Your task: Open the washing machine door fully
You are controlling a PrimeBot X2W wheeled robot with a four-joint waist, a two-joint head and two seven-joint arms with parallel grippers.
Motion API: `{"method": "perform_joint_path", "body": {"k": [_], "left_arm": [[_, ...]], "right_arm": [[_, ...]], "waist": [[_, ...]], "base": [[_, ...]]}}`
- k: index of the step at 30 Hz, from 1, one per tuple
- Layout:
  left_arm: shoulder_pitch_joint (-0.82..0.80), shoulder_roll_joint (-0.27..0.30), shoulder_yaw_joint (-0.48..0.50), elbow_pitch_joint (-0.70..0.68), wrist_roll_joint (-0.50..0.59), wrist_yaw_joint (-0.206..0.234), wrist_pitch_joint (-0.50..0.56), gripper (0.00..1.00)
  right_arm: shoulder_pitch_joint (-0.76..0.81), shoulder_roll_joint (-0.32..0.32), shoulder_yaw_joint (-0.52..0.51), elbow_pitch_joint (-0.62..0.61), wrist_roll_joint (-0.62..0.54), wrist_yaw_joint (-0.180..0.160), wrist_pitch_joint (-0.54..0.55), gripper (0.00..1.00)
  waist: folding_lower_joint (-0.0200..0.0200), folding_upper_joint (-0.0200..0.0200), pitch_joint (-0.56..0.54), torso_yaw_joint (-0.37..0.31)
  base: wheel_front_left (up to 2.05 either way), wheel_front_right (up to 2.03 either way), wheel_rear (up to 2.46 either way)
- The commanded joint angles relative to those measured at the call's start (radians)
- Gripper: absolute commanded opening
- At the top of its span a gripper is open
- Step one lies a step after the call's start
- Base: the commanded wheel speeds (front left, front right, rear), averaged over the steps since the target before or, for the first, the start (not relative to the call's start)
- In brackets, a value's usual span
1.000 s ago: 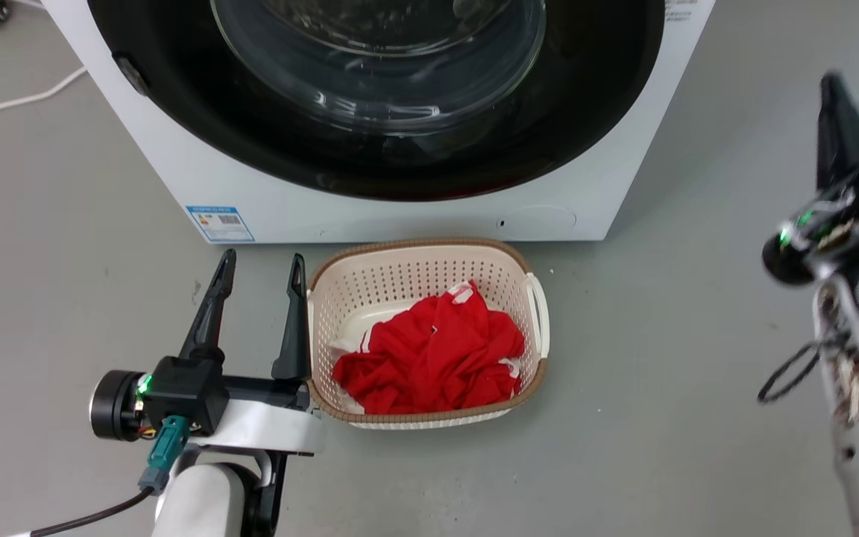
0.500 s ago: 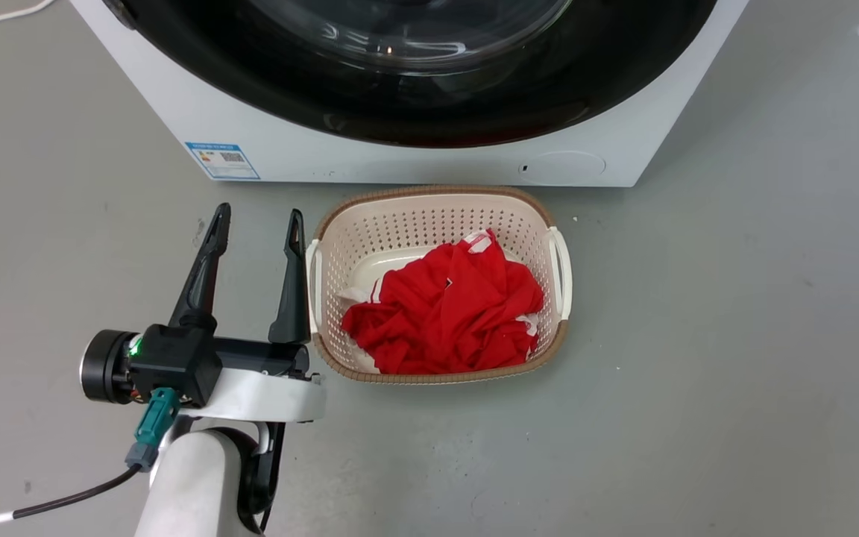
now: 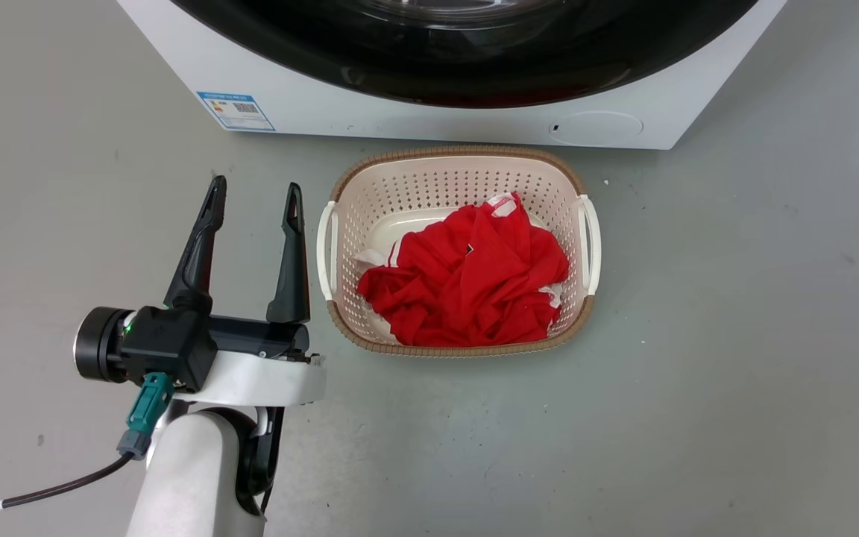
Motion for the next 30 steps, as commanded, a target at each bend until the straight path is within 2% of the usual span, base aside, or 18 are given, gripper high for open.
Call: {"method": "perform_joint_path", "body": {"k": [1, 10, 23, 30], "left_arm": [[-0.011, -0.001, -0.001, -0.004, 0.001, 0.004, -0.003, 1.00], [-0.020, -0.001, -0.015, 0.001, -0.011, 0.008, -0.003, 1.00], [-0.013, -0.001, -0.036, 0.008, -0.025, 0.018, -0.003, 1.00], [-0.014, -0.001, -0.043, 0.012, -0.032, 0.017, -0.003, 1.00]], "right_arm": [[-0.023, 0.012, 0.006, 0.017, -0.009, 0.000, 0.007, 0.00], [-0.083, 0.032, 0.031, 0.076, -0.043, 0.000, 0.050, 0.00], [-0.040, 0.020, 0.035, -0.002, -0.010, 0.000, 0.185, 0.00], [-0.022, 0.021, 0.036, -0.014, -0.019, 0.000, 0.189, 0.00]], "waist": [[-0.0001, 0.0000, 0.009, 0.005], [-0.0001, 0.0000, 0.024, 0.013], [-0.0001, 0.0000, 0.013, 0.007], [-0.0001, 0.0000, 0.006, 0.004]], "base": [[0.00, 0.00, 0.00], [0.00, 0.00, 0.00], [0.00, 0.00, 0.00], [0.00, 0.00, 0.00]]}}
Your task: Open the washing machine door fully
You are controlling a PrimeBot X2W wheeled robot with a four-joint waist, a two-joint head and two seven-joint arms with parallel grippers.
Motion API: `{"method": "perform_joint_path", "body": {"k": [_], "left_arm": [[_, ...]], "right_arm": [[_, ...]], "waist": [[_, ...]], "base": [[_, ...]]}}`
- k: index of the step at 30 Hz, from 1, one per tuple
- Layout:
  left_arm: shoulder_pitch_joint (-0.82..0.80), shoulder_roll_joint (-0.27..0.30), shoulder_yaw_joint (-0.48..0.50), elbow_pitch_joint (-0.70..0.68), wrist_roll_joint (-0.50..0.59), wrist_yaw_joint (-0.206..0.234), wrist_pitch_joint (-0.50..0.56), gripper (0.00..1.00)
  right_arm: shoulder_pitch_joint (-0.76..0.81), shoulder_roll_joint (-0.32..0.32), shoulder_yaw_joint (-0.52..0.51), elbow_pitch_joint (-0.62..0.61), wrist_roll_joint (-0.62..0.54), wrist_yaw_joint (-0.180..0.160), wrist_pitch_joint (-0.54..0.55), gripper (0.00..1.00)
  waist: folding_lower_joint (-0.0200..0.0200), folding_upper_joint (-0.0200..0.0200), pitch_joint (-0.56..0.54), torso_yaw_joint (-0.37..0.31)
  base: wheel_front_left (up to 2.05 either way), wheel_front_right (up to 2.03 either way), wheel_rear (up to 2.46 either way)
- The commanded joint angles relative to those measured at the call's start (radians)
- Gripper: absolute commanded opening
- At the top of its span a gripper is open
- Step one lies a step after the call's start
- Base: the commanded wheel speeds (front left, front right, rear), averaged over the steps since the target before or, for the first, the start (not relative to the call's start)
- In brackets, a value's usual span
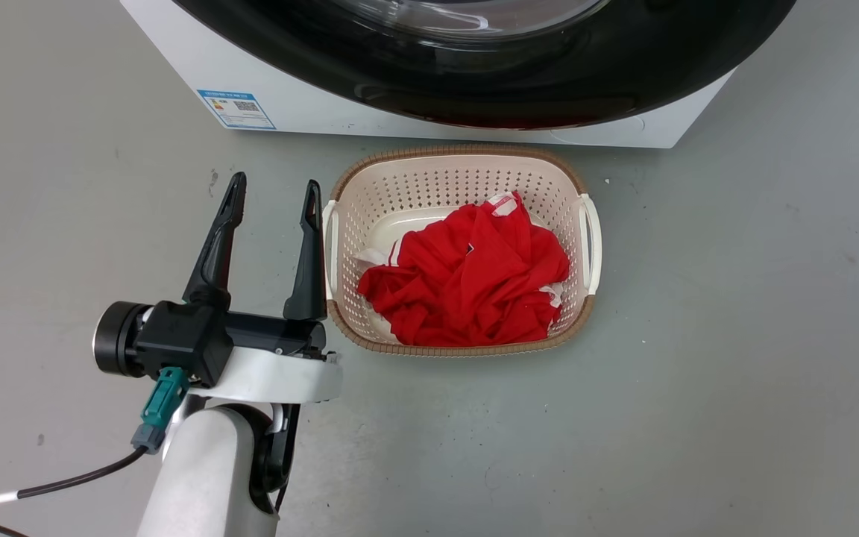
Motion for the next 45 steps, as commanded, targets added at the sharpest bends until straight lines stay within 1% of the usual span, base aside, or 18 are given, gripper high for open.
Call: {"method": "perform_joint_path", "body": {"k": [1, 4, 11, 22, 32, 33, 35, 45], "left_arm": [[0.001, -0.001, -0.003, 0.003, -0.005, 0.000, -0.003, 1.00], [0.004, -0.001, -0.005, 0.004, -0.006, 0.002, -0.003, 1.00], [0.012, -0.001, -0.010, 0.009, -0.013, 0.007, -0.003, 1.00], [0.030, 0.000, -0.021, 0.023, -0.022, 0.015, -0.003, 1.00], [0.057, 0.000, -0.016, 0.038, -0.004, 0.010, -0.003, 1.00], [0.070, 0.000, -0.008, 0.045, 0.006, 0.005, -0.003, 1.00], [0.081, -0.001, -0.004, 0.047, 0.010, 0.001, -0.003, 1.00], [0.115, -0.001, 0.000, 0.048, 0.019, -0.003, -0.003, 1.00]], "right_arm": [[0.028, 0.023, -0.005, -0.006, 0.016, 0.000, 0.015, 0.00], [0.039, 0.037, -0.013, -0.017, 0.031, 0.000, 0.036, 0.00], [0.064, 0.038, -0.016, -0.032, 0.045, 0.000, 0.079, 0.00], [0.150, 0.054, -0.006, -0.093, 0.087, 0.000, 0.222, 0.00], [0.303, 0.072, 0.009, -0.208, 0.116, 0.000, 0.285, 0.00], [0.356, 0.083, 0.009, -0.245, 0.129, 0.000, 0.295, 0.00], [0.390, 0.093, 0.008, -0.272, 0.140, 0.000, 0.300, 0.00], [0.529, 0.136, 0.034, -0.399, 0.159, 0.000, 0.324, 0.00]], "waist": [[0.0000, -0.0001, -0.002, 0.000], [0.0000, -0.0001, -0.006, 0.000], [0.0000, -0.0001, -0.021, 0.002], [0.0000, -0.0001, -0.076, 0.006], [0.0000, -0.0001, -0.162, 0.015], [0.0000, -0.0001, -0.192, 0.017], [0.0000, -0.0001, -0.210, 0.016], [0.0000, -0.0001, -0.255, 0.018]], "base": [[0.00, 0.00, 0.00], [0.00, 0.00, 0.00], [0.00, 0.00, 0.00], [0.00, 0.00, 0.00], [0.00, 0.00, 0.00], [0.00, 0.00, 0.00], [0.00, 0.00, 0.00], [0.00, 0.00, 0.00]]}}
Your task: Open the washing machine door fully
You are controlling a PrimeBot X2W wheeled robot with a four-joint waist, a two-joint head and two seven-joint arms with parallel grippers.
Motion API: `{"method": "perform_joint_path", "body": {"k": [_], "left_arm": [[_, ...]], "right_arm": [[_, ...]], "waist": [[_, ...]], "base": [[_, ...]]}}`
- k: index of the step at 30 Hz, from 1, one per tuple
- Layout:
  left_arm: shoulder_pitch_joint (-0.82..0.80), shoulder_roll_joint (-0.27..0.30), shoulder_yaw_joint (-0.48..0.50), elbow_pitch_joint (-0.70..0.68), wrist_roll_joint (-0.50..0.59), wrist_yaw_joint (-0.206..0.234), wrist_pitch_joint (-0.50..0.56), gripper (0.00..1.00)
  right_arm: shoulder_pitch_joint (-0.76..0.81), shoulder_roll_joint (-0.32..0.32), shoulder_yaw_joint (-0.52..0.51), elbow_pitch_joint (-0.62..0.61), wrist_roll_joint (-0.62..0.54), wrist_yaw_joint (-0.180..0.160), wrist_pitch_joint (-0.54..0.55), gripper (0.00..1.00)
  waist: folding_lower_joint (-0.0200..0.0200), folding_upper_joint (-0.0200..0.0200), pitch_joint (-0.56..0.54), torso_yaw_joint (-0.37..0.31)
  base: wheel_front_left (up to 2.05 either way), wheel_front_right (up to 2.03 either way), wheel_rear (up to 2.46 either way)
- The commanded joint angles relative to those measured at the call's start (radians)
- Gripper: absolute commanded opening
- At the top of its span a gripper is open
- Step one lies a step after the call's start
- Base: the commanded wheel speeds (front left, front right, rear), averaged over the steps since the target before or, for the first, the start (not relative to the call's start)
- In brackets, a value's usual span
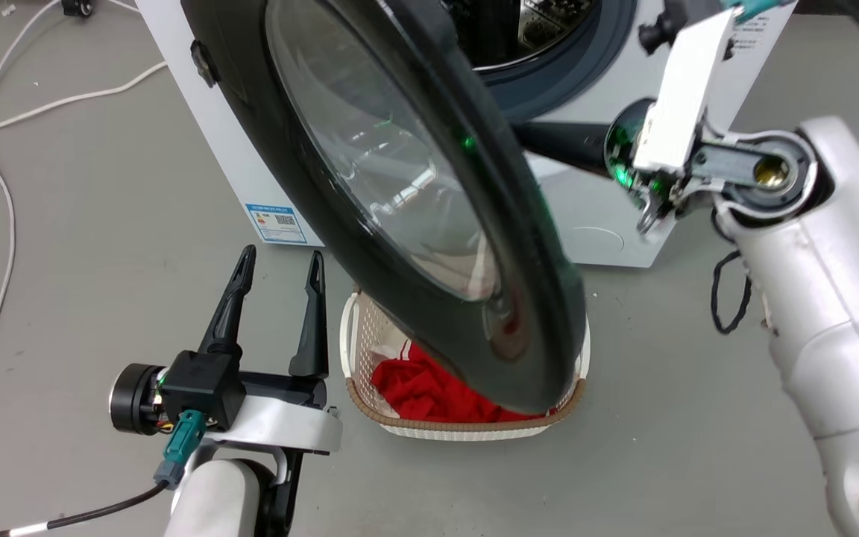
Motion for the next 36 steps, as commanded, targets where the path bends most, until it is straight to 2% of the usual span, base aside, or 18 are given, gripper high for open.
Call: {"method": "perform_joint_path", "body": {"k": [1, 10, 19, 23, 30, 32, 33, 36], "left_arm": [[0.011, -0.001, -0.003, 0.004, 0.005, -0.003, -0.003, 1.00], [0.032, -0.001, -0.019, 0.012, -0.004, 0.001, -0.003, 1.00], [0.040, -0.001, -0.030, 0.012, -0.011, 0.008, -0.003, 1.00], [0.044, -0.001, -0.031, 0.015, -0.017, 0.009, -0.003, 1.00], [0.058, -0.001, -0.022, 0.015, -0.017, 0.012, -0.003, 1.00], [0.064, -0.001, -0.020, 0.017, -0.014, 0.011, -0.003, 1.00], [0.074, -0.001, -0.017, 0.019, -0.013, 0.012, -0.003, 1.00], [0.080, -0.001, -0.015, 0.020, -0.013, 0.014, -0.003, 1.00]], "right_arm": [[0.034, 0.013, 0.012, -0.016, 0.001, 0.000, 0.008, 0.00], [0.140, 0.059, 0.061, -0.111, 0.002, 0.000, 0.025, 0.00], [0.216, 0.079, 0.073, -0.174, -0.011, 0.000, -0.016, 0.00], [0.250, 0.062, 0.017, -0.180, -0.038, 0.000, -0.127, 0.00], [0.345, 0.028, -0.142, -0.211, -0.079, 0.000, -0.395, 0.00], [0.390, 0.027, -0.183, -0.230, -0.077, 0.000, -0.456, 0.00], [0.468, 0.008, -0.238, -0.267, -0.095, 0.000, -0.540, 0.00], [0.566, 0.018, -0.281, -0.297, -0.087, 0.000, -0.597, 0.00]], "waist": [[0.0001, -0.0001, -0.009, 0.003], [0.0001, -0.0001, -0.041, 0.006], [0.0001, -0.0001, -0.046, 0.003], [0.0001, -0.0001, -0.050, 0.003], [0.0001, -0.0001, -0.066, -0.008], [0.0001, -0.0001, -0.072, -0.011], [0.0001, -0.0001, -0.083, -0.016], [0.0001, -0.0001, -0.094, -0.020]], "base": [[0.00, 0.00, 0.00], [0.00, 0.00, 0.00], [0.00, 0.00, 0.00], [0.00, 0.00, 0.00], [0.00, 0.00, 0.00], [0.00, 0.00, 0.00], [0.00, 0.00, 0.00], [0.00, 0.00, 0.00]]}}
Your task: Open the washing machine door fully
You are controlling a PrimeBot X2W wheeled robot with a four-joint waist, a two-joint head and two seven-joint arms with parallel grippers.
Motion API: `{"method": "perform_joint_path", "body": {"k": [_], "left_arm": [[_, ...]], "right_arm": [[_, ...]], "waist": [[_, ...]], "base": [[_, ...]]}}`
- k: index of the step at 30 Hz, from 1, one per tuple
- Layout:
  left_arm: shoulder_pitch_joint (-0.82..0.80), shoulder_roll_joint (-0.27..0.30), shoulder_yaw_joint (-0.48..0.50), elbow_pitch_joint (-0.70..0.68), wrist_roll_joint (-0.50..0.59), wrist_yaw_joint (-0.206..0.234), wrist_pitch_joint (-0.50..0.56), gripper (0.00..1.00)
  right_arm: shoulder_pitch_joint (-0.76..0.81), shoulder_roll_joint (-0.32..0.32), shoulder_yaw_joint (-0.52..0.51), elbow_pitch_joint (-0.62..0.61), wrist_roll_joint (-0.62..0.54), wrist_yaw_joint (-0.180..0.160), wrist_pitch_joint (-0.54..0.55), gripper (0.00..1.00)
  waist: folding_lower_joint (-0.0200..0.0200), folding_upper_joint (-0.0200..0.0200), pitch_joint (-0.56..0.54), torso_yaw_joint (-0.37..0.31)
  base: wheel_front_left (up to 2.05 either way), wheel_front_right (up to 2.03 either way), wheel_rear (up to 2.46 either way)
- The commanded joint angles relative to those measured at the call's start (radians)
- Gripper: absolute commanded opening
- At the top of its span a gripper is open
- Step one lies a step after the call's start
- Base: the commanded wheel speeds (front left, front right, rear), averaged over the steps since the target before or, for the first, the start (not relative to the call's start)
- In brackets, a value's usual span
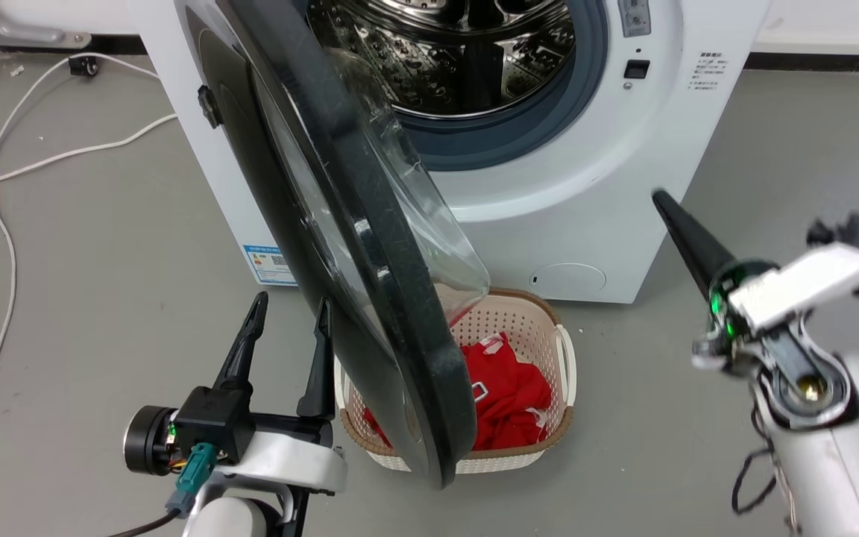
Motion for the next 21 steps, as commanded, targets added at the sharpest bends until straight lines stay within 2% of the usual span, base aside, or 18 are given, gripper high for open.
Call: {"method": "perform_joint_path", "body": {"k": [1, 5, 6, 7, 8, 9, 15, 18, 21], "left_arm": [[0.007, -0.001, 0.004, 0.001, 0.005, 0.004, -0.003, 1.00], [0.020, -0.001, 0.005, 0.004, 0.007, 0.000, -0.003, 1.00], [0.021, -0.001, 0.005, 0.006, 0.007, -0.002, -0.003, 1.00], [0.023, -0.001, 0.007, 0.006, 0.008, -0.004, -0.003, 1.00], [0.024, -0.001, 0.009, 0.007, 0.008, -0.005, -0.003, 1.00], [0.026, -0.001, 0.010, 0.007, 0.009, -0.006, -0.003, 1.00], [0.040, -0.001, 0.013, 0.010, 0.013, -0.009, -0.003, 1.00], [0.044, -0.001, 0.014, 0.014, 0.013, -0.013, -0.003, 1.00], [0.041, -0.001, 0.020, 0.015, 0.015, -0.014, -0.003, 1.00]], "right_arm": [[0.045, 0.008, -0.011, -0.009, 0.010, 0.000, -0.016, 0.00], [0.172, 0.019, -0.057, -0.043, 0.004, 0.000, -0.081, 0.00], [0.202, 0.028, -0.068, -0.052, 0.012, 0.000, -0.096, 0.03], [0.233, 0.036, -0.076, -0.061, 0.016, 0.000, -0.109, 0.33], [0.259, 0.041, -0.084, -0.069, 0.013, 0.000, -0.124, 0.46], [0.285, 0.043, -0.088, -0.077, 0.004, 0.000, -0.139, 0.98], [0.388, 0.059, -0.101, -0.123, -0.109, 0.000, -0.264, 1.00], [0.415, 0.054, -0.110, -0.141, -0.240, 0.000, -0.361, 1.00], [0.432, 0.039, -0.121, -0.152, -0.431, 0.000, -0.455, 1.00]], "waist": [[0.0001, -0.0001, -0.006, -0.002], [0.0001, -0.0001, -0.018, -0.004], [0.0001, -0.0001, -0.021, -0.004], [0.0001, -0.0001, -0.023, -0.004], [0.0001, -0.0001, -0.024, -0.005], [0.0001, -0.0001, -0.027, -0.005], [0.0001, -0.0001, -0.039, -0.008], [0.0001, -0.0001, -0.045, -0.008], [0.0001, -0.0001, -0.044, -0.009]], "base": [[0.00, 0.00, 0.00], [0.00, 0.00, 0.00], [0.00, 0.00, 0.00], [0.00, 0.00, 0.00], [0.00, 0.00, 0.00], [0.00, 0.00, 0.00], [0.00, 0.00, 0.00], [0.00, 0.00, 0.00], [0.00, 0.00, 0.00]]}}
